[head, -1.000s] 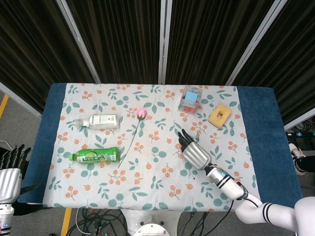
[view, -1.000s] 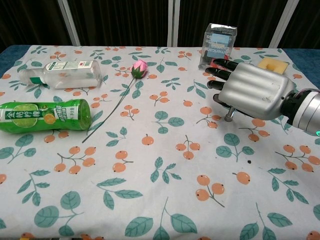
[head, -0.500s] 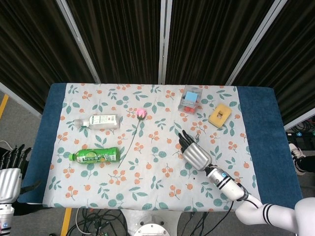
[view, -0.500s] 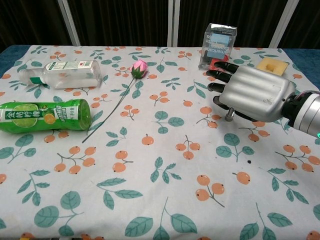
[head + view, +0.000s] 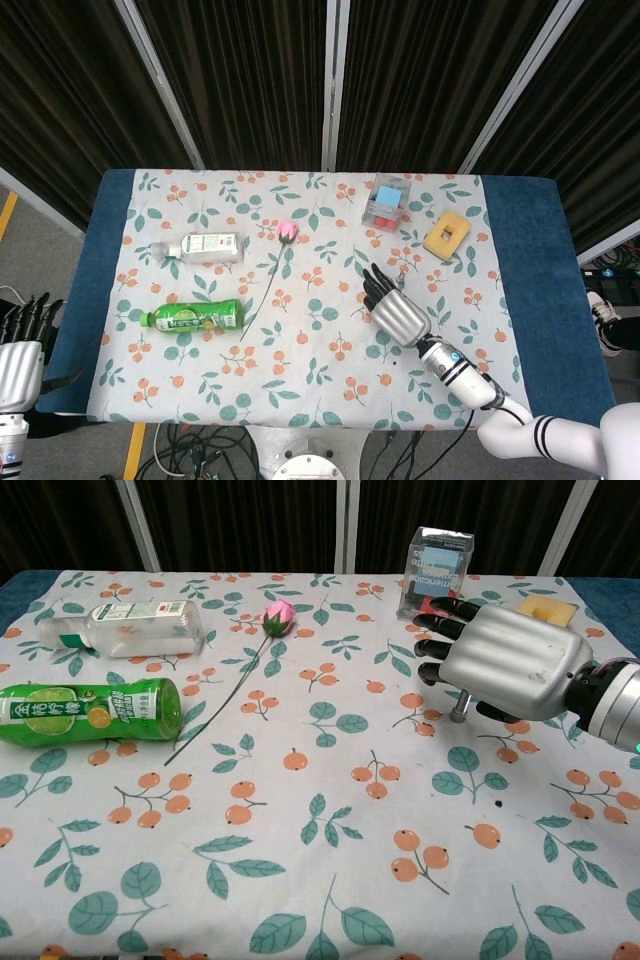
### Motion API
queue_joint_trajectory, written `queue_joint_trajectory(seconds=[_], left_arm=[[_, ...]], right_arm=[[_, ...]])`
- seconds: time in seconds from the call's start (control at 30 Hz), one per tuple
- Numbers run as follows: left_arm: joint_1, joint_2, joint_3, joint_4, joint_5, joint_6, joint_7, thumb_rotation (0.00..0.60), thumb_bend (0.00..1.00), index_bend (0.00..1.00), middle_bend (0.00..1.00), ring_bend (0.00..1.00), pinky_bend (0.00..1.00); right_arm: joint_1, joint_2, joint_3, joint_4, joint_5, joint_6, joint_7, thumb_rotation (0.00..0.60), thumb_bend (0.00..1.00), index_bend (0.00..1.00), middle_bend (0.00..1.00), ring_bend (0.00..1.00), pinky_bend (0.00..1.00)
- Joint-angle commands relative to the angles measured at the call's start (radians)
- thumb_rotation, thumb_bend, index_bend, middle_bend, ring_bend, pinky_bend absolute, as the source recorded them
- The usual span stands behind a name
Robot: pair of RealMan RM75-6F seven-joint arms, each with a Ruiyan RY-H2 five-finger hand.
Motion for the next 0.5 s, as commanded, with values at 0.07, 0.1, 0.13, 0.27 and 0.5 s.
queue_joint_trajectory(seconds=[0.07,0.1,0.13,0.27,0.5], left_arm=[[-0.001,0.002,-0.001,0.000,0.001,0.001,0.000,0.600,0.06,0.10,0.00,0.00,0.00],[-0.001,0.003,-0.001,-0.001,0.002,0.000,-0.001,0.600,0.06,0.10,0.00,0.00,0.00],[-0.002,0.004,-0.001,-0.001,0.003,0.000,-0.003,0.600,0.06,0.10,0.00,0.00,0.00],[-0.006,0.009,-0.001,-0.003,0.009,-0.004,-0.017,0.600,0.06,0.10,0.00,0.00,0.00],[-0.023,0.006,-0.010,-0.004,0.003,-0.024,-0.003,0.600,0.06,0.10,0.00,0.00,0.00]], right_arm=[[-0.021,0.035,0.022,-0.076,-0.001,0.058,0.078,0.600,0.12,0.27,0.17,0.00,0.00],[-0.028,0.050,0.026,-0.107,0.006,0.067,0.104,0.600,0.12,0.27,0.17,0.00,0.00],[-0.037,0.070,0.032,-0.142,0.017,0.076,0.134,0.600,0.12,0.27,0.17,0.00,0.00],[-0.100,0.197,0.048,-0.331,0.087,0.123,0.305,0.600,0.12,0.27,0.17,0.00,0.00],[-0.251,0.385,0.023,-0.459,0.115,0.267,0.589,0.600,0.22,0.26,0.19,0.00,0.00]])
